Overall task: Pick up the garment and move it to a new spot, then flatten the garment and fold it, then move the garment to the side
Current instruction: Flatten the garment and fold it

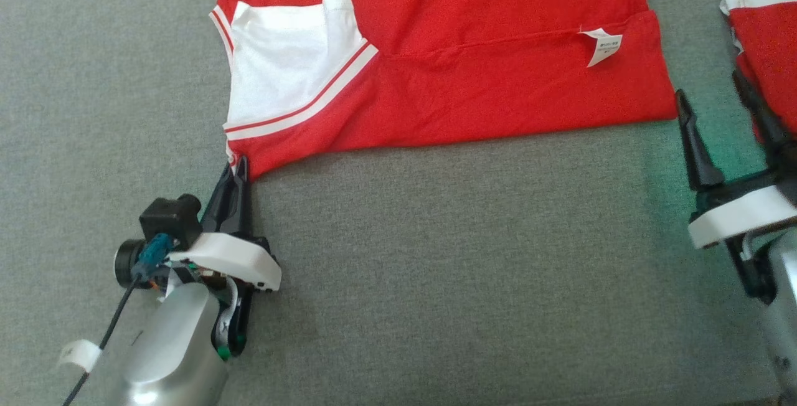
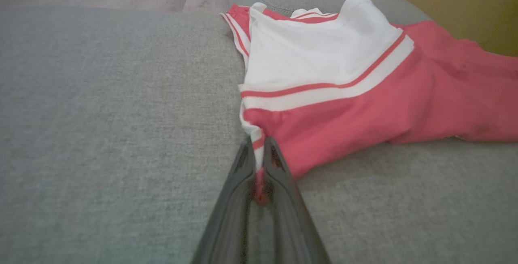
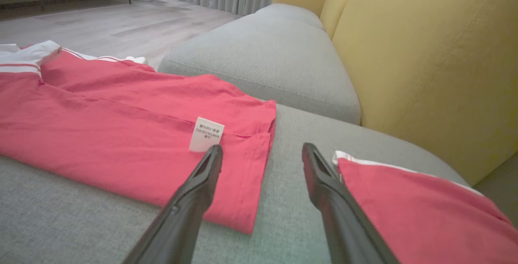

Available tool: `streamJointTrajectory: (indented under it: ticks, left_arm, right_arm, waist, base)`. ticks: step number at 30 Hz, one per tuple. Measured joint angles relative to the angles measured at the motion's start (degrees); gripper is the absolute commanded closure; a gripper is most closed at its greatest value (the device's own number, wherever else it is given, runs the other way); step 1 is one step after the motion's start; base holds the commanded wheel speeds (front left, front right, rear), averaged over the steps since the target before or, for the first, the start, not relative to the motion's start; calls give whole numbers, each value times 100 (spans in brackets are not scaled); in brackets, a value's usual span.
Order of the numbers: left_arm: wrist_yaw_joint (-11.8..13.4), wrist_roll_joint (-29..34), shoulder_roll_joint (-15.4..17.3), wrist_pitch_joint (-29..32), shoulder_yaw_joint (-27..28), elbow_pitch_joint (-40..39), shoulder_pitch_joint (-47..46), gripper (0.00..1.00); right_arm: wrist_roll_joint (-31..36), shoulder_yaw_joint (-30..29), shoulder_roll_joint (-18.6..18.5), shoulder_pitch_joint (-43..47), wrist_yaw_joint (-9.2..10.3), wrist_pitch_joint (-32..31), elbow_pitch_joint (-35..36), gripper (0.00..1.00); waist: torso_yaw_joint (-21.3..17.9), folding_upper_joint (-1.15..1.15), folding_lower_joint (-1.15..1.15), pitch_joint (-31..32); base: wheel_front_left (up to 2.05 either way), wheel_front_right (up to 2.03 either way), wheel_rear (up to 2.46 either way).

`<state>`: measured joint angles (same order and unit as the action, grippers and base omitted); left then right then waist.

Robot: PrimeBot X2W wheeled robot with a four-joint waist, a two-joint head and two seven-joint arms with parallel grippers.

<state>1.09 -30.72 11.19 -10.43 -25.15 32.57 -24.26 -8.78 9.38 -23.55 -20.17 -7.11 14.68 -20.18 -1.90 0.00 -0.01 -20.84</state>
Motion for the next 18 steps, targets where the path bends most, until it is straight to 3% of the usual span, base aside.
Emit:
streamJointTrajectory:
  ticks: [9, 18]
  left_arm:
    - [16, 307, 261, -283, -78, -259, 203, 100]
    - [16, 367, 424, -328, -77, -425, 180, 100]
  right_arm:
    - [-672, 261, 335, -107, 0, -8, -1401, 0]
    - [-914, 224, 500, -1024, 0, -97, -2596, 0]
  waist:
    - [111, 0, 0, 197]
    - [234, 0, 1, 106]
  base:
    - [0, 0, 0]
    - [0, 0, 0]
